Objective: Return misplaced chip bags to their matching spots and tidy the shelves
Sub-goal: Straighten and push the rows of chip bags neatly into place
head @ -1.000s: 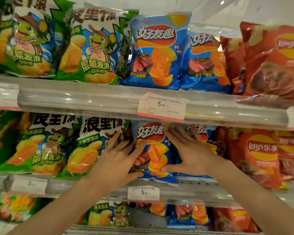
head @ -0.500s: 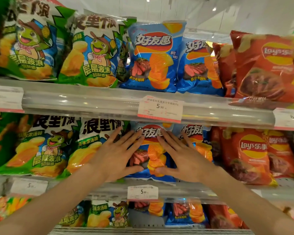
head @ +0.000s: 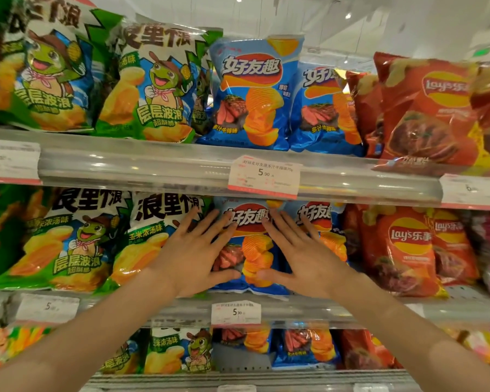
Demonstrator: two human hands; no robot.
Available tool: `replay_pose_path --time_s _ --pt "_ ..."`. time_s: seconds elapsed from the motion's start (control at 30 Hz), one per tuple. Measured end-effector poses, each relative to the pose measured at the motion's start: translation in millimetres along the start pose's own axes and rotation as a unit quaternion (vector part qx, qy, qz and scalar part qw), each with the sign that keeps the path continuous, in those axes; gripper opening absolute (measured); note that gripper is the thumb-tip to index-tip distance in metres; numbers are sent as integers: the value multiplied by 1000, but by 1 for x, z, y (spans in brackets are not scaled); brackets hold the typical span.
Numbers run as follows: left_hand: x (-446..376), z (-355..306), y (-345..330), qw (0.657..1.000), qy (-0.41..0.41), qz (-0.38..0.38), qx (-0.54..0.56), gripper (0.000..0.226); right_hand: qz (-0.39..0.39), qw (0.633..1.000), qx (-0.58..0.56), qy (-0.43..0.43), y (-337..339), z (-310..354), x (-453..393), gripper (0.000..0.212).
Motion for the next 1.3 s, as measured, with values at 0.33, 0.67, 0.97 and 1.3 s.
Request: replay_pose_path --time_s 0.33,0.67,0.97,1.3 --pt "-31 -73 29 990 -68 -118 33 69 -86 993 27 -81 3 -63 66 76" --pt "-63 -86 13 994 20 -94 43 75 -67 993 -14 -100 -32 -57 56 71" --pt "-62 -77 13 990 35 -115 70 71 -16 997 -31 -65 -39 -81 62 80" --pt "-60 -58 10 980 66 -154 105 62 -101 977 -82 -172 -23 -62 17 73"
Point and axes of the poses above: each hand's wrist, its own x-axis away from the middle knuckle, its own y-axis out of the back of the hand, z = x × y, the point moved 7 cm from there along -x, towards the middle knuckle, and after that the axes turned 11 degrees about z, right-handed, at the moved point
